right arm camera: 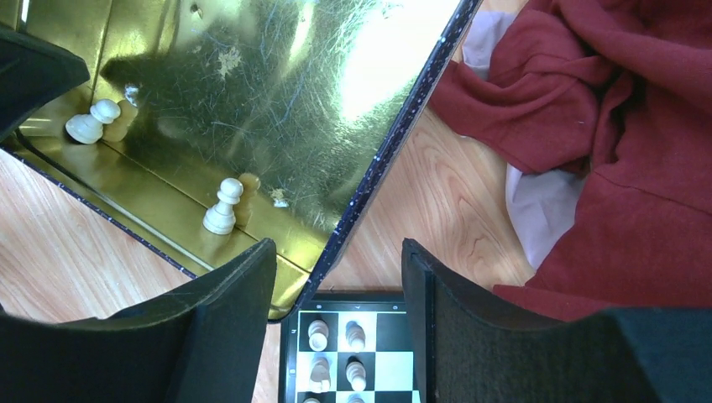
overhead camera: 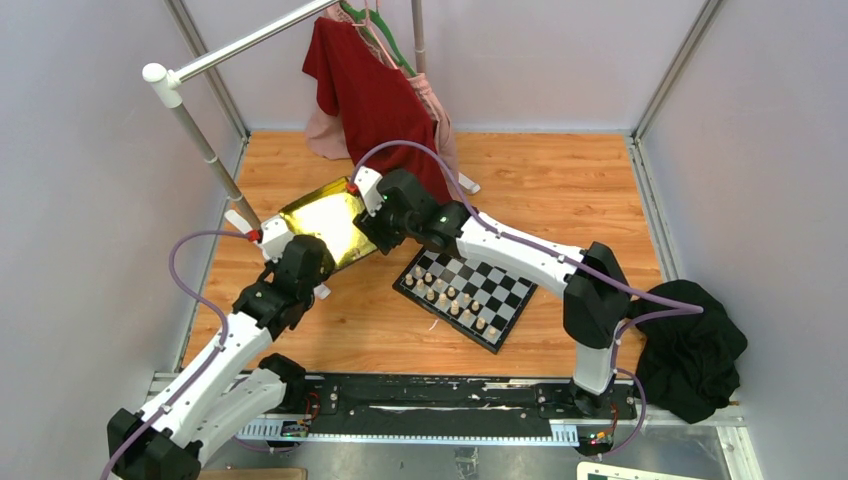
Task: Set up the chess pieces on the board
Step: Adjust the storage box.
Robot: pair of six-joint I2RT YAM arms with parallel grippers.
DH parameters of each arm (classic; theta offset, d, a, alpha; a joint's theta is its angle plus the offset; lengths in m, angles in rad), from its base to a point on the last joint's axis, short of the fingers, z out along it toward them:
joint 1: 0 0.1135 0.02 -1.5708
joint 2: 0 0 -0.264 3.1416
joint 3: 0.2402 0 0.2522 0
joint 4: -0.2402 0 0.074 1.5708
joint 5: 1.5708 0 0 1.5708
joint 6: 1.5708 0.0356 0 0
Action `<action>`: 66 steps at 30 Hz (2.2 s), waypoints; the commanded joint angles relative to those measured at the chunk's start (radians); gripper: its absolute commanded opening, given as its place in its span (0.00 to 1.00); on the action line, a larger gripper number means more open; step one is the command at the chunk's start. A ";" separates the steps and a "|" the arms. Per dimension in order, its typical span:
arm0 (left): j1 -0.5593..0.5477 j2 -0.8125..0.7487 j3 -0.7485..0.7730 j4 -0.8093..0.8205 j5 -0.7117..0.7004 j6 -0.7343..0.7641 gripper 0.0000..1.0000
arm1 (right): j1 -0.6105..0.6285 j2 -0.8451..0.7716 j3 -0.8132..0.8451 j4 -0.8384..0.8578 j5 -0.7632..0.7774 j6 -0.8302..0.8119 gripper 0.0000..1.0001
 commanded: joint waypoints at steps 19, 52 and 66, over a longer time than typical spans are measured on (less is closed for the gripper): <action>-0.020 -0.063 -0.040 0.100 0.010 -0.052 0.00 | -0.022 0.149 0.194 -0.099 0.083 0.018 0.30; -0.020 0.036 0.212 -0.104 0.198 0.156 0.54 | -0.033 0.175 0.161 0.054 0.063 -0.077 0.00; -0.020 0.241 0.417 -0.128 0.626 0.392 0.52 | -0.066 0.125 0.111 0.078 -0.005 -0.117 0.00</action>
